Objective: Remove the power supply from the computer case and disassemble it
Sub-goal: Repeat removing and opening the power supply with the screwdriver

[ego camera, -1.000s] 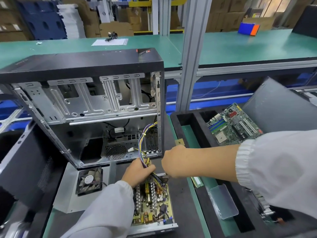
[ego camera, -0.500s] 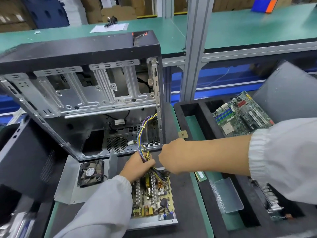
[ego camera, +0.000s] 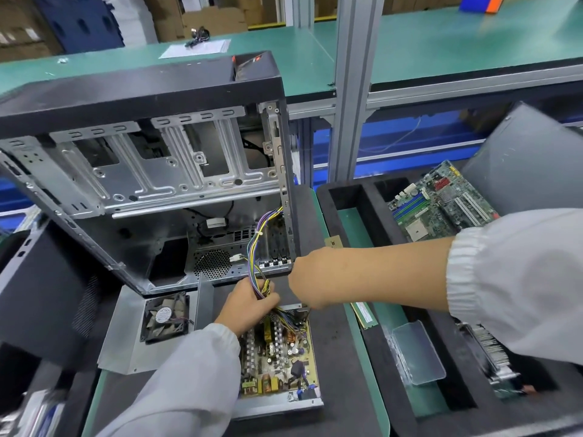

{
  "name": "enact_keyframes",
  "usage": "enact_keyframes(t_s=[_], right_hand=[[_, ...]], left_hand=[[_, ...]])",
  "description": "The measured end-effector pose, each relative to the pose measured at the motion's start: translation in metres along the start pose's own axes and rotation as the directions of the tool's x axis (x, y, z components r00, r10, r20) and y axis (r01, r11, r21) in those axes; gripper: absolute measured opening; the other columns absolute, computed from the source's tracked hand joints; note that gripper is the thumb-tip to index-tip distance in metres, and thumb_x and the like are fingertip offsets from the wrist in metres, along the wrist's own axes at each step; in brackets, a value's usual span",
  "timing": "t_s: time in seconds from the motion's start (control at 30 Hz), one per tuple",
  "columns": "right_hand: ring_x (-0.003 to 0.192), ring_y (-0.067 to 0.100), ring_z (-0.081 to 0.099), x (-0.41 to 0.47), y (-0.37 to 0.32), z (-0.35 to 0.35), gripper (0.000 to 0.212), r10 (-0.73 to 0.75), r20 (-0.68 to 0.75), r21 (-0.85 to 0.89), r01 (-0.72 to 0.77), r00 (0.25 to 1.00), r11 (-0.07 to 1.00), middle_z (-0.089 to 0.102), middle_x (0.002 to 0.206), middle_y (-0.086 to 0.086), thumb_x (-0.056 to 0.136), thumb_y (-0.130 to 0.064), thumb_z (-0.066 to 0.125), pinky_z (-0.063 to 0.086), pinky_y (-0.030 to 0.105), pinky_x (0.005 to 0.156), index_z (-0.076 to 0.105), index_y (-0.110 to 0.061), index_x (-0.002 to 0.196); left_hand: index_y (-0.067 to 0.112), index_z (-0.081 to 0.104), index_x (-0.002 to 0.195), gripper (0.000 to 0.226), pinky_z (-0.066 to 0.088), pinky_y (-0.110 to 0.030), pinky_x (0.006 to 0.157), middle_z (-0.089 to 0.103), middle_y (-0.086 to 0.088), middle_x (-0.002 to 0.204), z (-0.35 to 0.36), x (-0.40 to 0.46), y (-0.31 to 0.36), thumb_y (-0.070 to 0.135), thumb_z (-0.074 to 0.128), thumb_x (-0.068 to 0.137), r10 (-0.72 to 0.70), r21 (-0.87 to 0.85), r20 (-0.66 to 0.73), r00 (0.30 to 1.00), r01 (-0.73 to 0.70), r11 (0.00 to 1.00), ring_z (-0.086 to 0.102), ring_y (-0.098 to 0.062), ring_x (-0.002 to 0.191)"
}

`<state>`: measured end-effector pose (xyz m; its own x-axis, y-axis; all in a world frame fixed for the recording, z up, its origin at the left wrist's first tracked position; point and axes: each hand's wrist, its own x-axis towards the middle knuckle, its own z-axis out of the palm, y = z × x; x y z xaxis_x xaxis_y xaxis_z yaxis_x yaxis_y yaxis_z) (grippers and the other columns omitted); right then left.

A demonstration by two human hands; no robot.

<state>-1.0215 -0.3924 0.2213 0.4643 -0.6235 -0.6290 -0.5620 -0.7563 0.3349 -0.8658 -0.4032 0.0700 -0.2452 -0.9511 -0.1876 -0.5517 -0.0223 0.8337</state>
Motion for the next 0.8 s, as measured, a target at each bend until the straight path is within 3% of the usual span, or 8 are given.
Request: enact_keyframes(t_s=[0.07,0.13,0.23,0.47,0.63,0.73,0.8], right_hand=[[0.08,0.022,0.059,-0.0007,0.0008,0.0027,0.027,0.028,-0.04,0.024,-0.027,0.999,0.999,0.06,0.116,0.005,0.093,-0.016,0.054,0.041,0.03,0.057,0.059,-0.015,0.119],[0.098,0.029,0.06,-0.001,0.0015,0.0037,0.031,0.035,-0.122,0.038,-0.031,0.992,0.999,0.059,0.117,0.007,0.092,-0.017,0.053,0.043,0.035,0.066,0.055,-0.015,0.122],[0.088,0.027,0.056,-0.002,0.0002,0.0031,0.032,0.03,-0.175,0.06,-0.019,0.984,0.998,0.056,0.114,0.008,0.093,-0.017,0.05,0.037,0.034,0.058,0.052,-0.015,0.125],[0.065,0.017,0.045,-0.0053,-0.0025,0.0005,0.025,-0.005,-0.026,0.018,0.005,1.0,1.0,0.06,0.113,0.004,0.095,-0.016,0.052,0.03,0.028,0.042,0.058,-0.013,0.119],[0.077,0.024,0.048,-0.0052,0.0,0.0026,0.031,0.06,-0.088,0.043,-0.056,0.994,0.997,0.059,0.113,0.007,0.09,-0.015,0.056,0.041,0.033,0.06,0.058,-0.013,0.12],[0.077,0.023,0.047,-0.0036,-0.0035,0.0039,0.034,0.062,-0.137,0.046,-0.056,0.989,0.997,0.058,0.113,0.007,0.091,-0.017,0.055,0.04,0.033,0.061,0.055,-0.015,0.126],[0.077,0.023,0.047,-0.0041,-0.0059,0.0029,0.032,0.056,-0.115,0.059,-0.049,0.992,0.997,0.055,0.103,0.005,0.091,-0.017,0.056,0.038,0.032,0.057,0.056,-0.013,0.123]], left_hand=[[0.021,0.036,0.052,0.024,0.029,-0.034,0.064,0.034,0.008,0.051,0.0,-0.0001,0.0002,0.034,0.054,0.063,-0.001,-0.008,-0.003,1.0,0.001,1.0,0.031,-0.019,0.057],[0.022,0.039,0.053,0.023,0.031,-0.034,0.065,0.037,0.006,0.053,-0.0005,0.0008,0.0001,0.036,0.054,0.061,-0.01,-0.014,-0.01,1.0,0.01,1.0,0.032,-0.018,0.057],[0.023,0.04,0.052,0.023,0.032,-0.035,0.064,0.039,0.007,0.052,-0.0006,0.0017,-0.0006,0.032,0.057,0.065,-0.016,-0.005,-0.022,1.0,0.016,1.0,0.034,-0.017,0.057],[0.021,0.039,0.053,0.023,0.029,-0.033,0.064,0.036,0.006,0.052,0.0008,0.0005,0.0021,0.029,0.057,0.066,-0.029,-0.011,-0.023,0.999,0.029,1.0,0.031,-0.017,0.057],[0.023,0.04,0.052,0.021,0.03,-0.034,0.065,0.037,0.007,0.053,0.0008,0.0005,0.0023,0.034,0.054,0.063,-0.03,-0.022,-0.028,0.999,0.03,0.999,0.033,-0.018,0.059],[0.023,0.04,0.053,0.02,0.03,-0.034,0.063,0.038,0.007,0.053,0.0007,0.0011,0.001,0.032,0.055,0.065,-0.03,-0.008,-0.041,0.999,0.03,1.0,0.033,-0.017,0.058],[0.02,0.043,0.054,0.022,0.031,-0.034,0.063,0.04,0.004,0.054,0.0003,0.0015,0.0004,0.03,0.057,0.067,-0.027,-0.005,-0.029,0.999,0.027,1.0,0.034,-0.016,0.057]])
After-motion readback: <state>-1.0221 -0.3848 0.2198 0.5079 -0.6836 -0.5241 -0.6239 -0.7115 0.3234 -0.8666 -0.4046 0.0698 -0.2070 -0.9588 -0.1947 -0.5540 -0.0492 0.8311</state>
